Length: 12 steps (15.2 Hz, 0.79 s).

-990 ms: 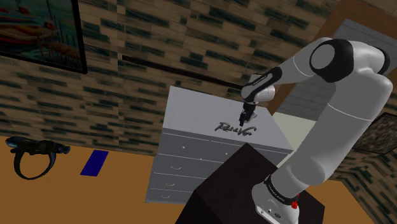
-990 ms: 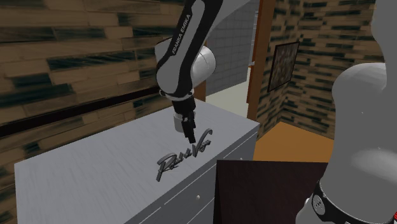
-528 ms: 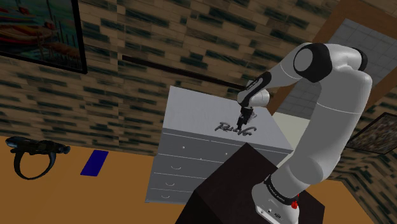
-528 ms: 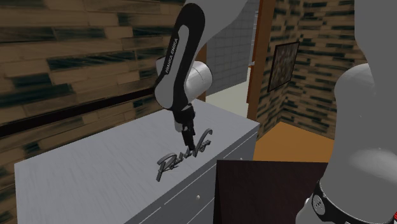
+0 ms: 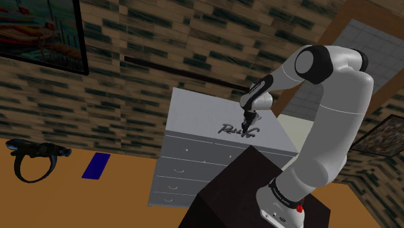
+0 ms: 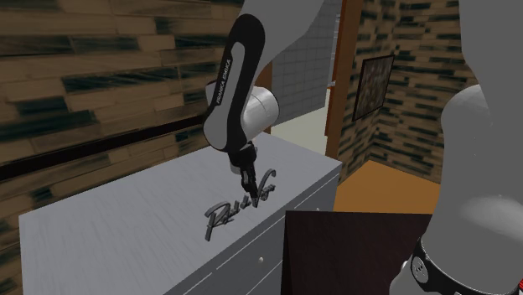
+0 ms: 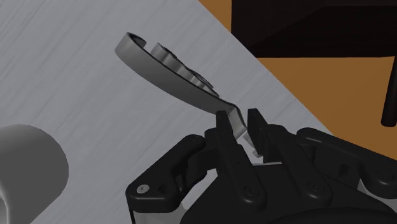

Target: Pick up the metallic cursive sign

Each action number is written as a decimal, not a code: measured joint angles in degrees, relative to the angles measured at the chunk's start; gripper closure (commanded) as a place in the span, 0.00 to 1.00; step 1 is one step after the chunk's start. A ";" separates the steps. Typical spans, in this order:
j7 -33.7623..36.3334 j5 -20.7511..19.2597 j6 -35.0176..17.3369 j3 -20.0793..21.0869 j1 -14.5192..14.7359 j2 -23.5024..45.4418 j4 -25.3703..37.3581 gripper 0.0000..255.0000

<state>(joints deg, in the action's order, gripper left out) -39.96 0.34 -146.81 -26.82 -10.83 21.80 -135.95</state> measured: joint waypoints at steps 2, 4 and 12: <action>-0.02 0.02 -0.02 0.02 -0.01 0.02 0.01 1.00; -0.02 0.02 -0.04 0.02 -0.01 0.00 -0.01 1.00; 1.53 -2.70 4.04 -1.92 1.57 -4.61 -0.28 1.00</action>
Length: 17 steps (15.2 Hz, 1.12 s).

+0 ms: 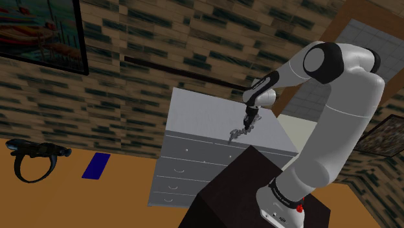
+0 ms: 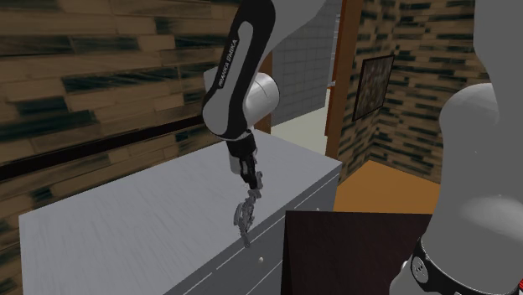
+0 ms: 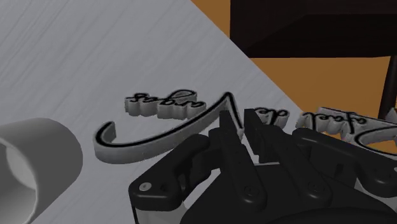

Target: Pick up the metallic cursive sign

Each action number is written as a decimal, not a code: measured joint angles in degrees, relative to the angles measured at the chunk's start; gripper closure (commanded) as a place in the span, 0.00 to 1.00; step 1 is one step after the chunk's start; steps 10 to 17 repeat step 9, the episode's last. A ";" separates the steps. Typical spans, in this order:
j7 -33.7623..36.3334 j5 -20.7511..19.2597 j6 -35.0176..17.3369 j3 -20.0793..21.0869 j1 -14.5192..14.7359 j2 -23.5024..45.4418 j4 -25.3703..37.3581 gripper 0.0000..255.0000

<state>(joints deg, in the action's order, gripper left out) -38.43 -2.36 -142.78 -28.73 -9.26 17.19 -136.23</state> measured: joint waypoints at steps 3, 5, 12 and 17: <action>0.68 -1.58 2.18 -0.96 0.59 -2.57 -0.17 1.00; 1.28 -2.59 3.63 -1.44 1.03 -4.24 -0.25 1.00; 2.08 -4.28 6.39 -2.17 1.53 -7.05 -0.02 1.00; 2.08 -4.28 6.39 -2.17 1.53 -7.05 -0.02 1.00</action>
